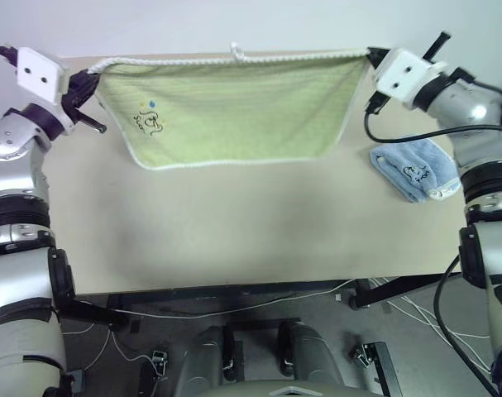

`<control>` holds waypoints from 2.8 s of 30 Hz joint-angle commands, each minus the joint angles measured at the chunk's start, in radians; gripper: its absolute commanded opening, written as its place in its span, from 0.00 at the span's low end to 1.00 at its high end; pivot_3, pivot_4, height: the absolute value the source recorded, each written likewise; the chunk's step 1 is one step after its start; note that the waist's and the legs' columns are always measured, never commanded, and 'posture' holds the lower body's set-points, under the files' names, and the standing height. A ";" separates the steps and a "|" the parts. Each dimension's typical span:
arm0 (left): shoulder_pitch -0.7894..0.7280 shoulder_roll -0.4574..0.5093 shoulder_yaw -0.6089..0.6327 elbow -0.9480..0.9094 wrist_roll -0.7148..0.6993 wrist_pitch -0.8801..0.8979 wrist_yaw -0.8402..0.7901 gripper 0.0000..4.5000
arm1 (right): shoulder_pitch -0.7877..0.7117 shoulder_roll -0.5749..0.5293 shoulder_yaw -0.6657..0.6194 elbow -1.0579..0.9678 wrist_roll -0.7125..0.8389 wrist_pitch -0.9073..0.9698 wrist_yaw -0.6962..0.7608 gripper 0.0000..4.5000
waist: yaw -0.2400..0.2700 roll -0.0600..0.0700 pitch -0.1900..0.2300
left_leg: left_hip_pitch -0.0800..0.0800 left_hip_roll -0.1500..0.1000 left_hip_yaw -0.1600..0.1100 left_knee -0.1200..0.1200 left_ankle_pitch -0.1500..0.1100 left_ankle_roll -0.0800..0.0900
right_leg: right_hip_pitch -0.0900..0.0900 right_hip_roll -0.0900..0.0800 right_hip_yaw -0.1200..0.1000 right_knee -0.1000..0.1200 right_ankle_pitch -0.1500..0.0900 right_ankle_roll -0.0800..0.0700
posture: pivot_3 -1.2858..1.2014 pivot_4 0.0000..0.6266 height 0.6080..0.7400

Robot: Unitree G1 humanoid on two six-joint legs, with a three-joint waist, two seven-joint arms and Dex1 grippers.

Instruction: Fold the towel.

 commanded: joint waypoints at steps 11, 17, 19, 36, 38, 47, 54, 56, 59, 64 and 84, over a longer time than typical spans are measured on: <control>0.854 0.152 0.250 -0.746 -0.381 0.518 -0.385 0.00 | 0.805 -0.249 -0.213 -0.841 0.525 0.538 0.534 0.01 | 0.010 0.000 0.000 | 0.004 0.000 -0.005 0.001 -0.002 0.001 | 0.003 -0.003 0.000 0.000 0.000 -0.001 | 0.52 0.24 1.00; 1.006 0.185 0.302 -0.856 -0.389 0.620 -0.401 0.00 | 0.920 -0.319 -0.287 -0.938 0.572 0.651 0.617 0.01 | 0.027 0.000 0.000 | 0.007 0.000 -0.006 0.001 -0.007 0.001 | 0.004 -0.007 0.001 -0.001 -0.002 -0.005 | 0.52 0.24 1.00; 1.037 0.188 0.309 -0.884 -0.397 0.634 -0.417 0.00 | 0.933 -0.326 -0.292 -0.953 0.578 0.672 0.637 0.01 | 0.030 0.000 0.000 | 0.007 0.000 -0.006 0.001 -0.007 0.000 | 0.004 -0.007 0.000 -0.001 -0.003 -0.005 | 0.52 0.24 1.00; 0.607 0.055 0.056 -0.511 -0.113 0.432 -0.163 0.00 | 0.397 -0.020 -0.004 -0.393 0.191 0.461 0.419 0.01 | 0.028 0.000 0.000 | 0.004 -0.002 -0.003 0.000 -0.004 0.002 | 0.001 -0.004 0.001 0.000 0.000 -0.004 | 0.52 0.24 1.00; 0.555 0.036 0.026 -0.447 -0.077 0.389 -0.144 0.00 | 0.339 0.017 0.020 -0.291 0.156 0.415 0.403 0.01 | 0.029 0.000 0.000 | 0.004 -0.002 -0.002 0.001 -0.004 0.002 | 0.002 -0.004 0.001 0.000 0.000 -0.003 | 0.52 0.24 1.00; 0.338 -0.032 -0.051 -0.160 0.039 0.218 -0.053 0.00 | 0.135 0.129 0.064 0.101 0.053 0.273 0.297 0.01 | 0.026 0.000 0.000 | 0.004 -0.001 0.002 0.001 -0.003 0.002 | 0.002 -0.003 0.001 0.000 0.000 -0.003 | 0.52 0.24 1.00; 0.262 -0.049 -0.092 -0.005 0.114 0.141 0.007 0.00 | 0.088 0.162 0.064 0.224 0.018 0.232 0.246 0.01 | 0.022 0.000 0.000 | 0.004 -0.001 0.002 0.001 -0.003 0.002 | 0.002 -0.002 0.001 0.001 0.000 -0.002 | 0.52 0.24 1.00; 0.246 -0.050 -0.101 0.039 0.131 0.132 0.020 0.00 | 0.082 0.170 0.062 0.247 0.012 0.226 0.226 0.01 | 0.021 0.000 0.000 | 0.004 -0.001 0.002 0.001 -0.003 0.001 | 0.002 -0.002 0.001 0.001 0.000 -0.002 | 0.52 0.24 1.00; 0.230 -0.060 -0.090 0.077 0.119 0.135 0.025 0.10 | 0.081 0.179 0.059 0.267 0.004 0.220 0.188 0.00 | 0.022 0.000 0.000 | 0.004 -0.001 0.002 0.001 -0.003 0.001 | 0.002 -0.002 0.001 0.001 0.000 -0.002 | 0.52 0.24 1.00; 0.241 -0.063 -0.075 0.080 0.093 0.140 -0.010 0.44 | 0.093 0.178 0.048 0.263 0.013 0.205 0.188 0.28 | 0.022 0.000 0.000 | 0.004 -0.001 0.002 0.001 -0.003 0.001 | 0.002 -0.002 0.001 0.001 0.000 -0.002 | 0.52 0.24 1.00; 0.374 -0.046 0.146 -0.094 -0.093 0.172 0.051 1.00 | 0.503 0.130 -0.317 -0.649 0.539 0.902 0.186 0.99 | 0.029 -0.001 0.000 | 0.004 0.000 -0.003 0.002 -0.003 0.002 | 0.003 -0.003 0.001 0.001 0.000 -0.002 | 0.52 0.24 1.00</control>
